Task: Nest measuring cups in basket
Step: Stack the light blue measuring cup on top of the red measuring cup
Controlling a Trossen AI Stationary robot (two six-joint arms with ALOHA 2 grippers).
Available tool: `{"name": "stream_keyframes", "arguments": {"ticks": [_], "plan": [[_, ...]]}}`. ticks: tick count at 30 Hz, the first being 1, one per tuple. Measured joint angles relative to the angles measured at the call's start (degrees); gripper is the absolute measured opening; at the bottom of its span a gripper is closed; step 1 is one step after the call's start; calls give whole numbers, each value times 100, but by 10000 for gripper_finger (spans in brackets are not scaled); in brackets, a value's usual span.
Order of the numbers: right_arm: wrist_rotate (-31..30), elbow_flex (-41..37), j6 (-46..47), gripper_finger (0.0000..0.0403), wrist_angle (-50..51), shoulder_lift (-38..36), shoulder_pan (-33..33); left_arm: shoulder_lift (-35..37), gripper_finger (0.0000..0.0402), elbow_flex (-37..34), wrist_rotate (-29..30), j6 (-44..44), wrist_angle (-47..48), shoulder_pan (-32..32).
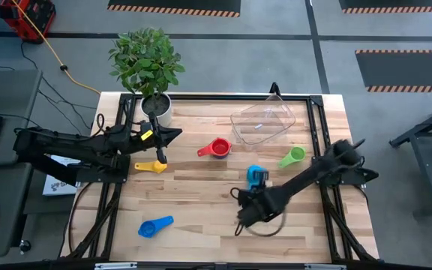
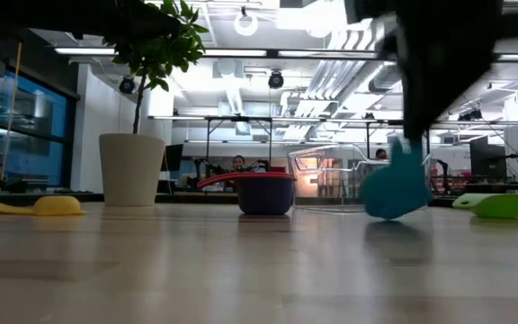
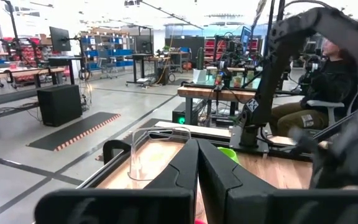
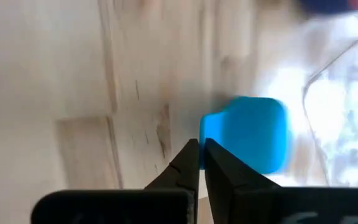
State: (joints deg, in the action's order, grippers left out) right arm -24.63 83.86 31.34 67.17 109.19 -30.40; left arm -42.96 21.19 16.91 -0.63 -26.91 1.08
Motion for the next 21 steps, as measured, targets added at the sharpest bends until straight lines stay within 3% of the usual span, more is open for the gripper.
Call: {"name": "stream_keyframes", "arguments": {"ticks": [4,9,16,21], "plan": [[-278,-213,174,2,-522,-1197,-154,0,0,0,-2,39,1,2],[-923,-1378,214,1,-2354,-2833,-510,0,0,0,-2,45,2,0],[-2261,-3974,-913,1,-6549,-4341,-566,0,0,0,-2,58,-137,0],[-2213,-5209,-1984,0,-9688,-4523,-4,-228,0,0,-16,48,-346,2]]}}
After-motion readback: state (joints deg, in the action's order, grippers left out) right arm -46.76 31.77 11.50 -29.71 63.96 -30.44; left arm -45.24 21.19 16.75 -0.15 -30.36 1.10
